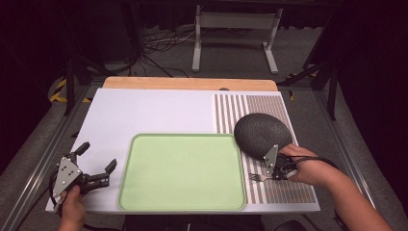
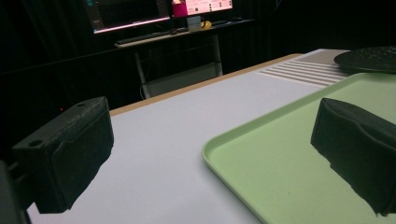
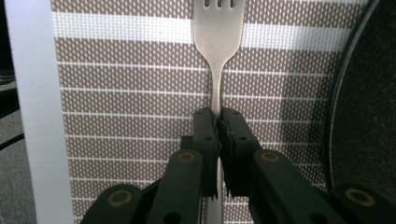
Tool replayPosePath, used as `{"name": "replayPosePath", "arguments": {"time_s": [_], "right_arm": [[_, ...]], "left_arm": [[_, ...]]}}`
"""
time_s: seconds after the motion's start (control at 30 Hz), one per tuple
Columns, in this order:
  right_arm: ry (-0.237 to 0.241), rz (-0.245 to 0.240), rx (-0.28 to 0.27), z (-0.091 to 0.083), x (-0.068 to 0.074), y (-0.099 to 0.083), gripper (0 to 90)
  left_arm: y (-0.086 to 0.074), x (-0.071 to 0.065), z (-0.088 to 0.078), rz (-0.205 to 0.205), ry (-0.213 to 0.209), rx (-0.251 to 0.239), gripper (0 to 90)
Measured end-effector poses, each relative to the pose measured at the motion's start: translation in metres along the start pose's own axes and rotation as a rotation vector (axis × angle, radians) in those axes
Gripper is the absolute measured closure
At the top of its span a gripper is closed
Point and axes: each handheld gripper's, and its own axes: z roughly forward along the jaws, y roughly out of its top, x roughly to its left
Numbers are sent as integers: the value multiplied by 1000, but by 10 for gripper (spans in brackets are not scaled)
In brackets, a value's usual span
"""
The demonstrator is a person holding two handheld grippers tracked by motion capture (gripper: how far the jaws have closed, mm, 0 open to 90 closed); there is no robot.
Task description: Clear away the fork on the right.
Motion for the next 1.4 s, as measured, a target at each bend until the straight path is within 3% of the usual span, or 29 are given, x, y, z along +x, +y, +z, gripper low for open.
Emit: {"name": "replayPosePath", "arguments": {"time_s": [0.57,0.97,1.27,1.4], "right_arm": [[-63,25,-93,-31,2,7,850],[-98,17,-166,-52,3,16,850],[-141,25,-256,-63,2,22,850],[-144,19,-257,-66,1,27,850]], "left_arm": [[0,0,0,-2,1,-3,0],[0,0,-1,-1,2,-4,0],[0,0,0,-2,-1,-4,0],[0,0,-1,-1,1,-4,0]]}}
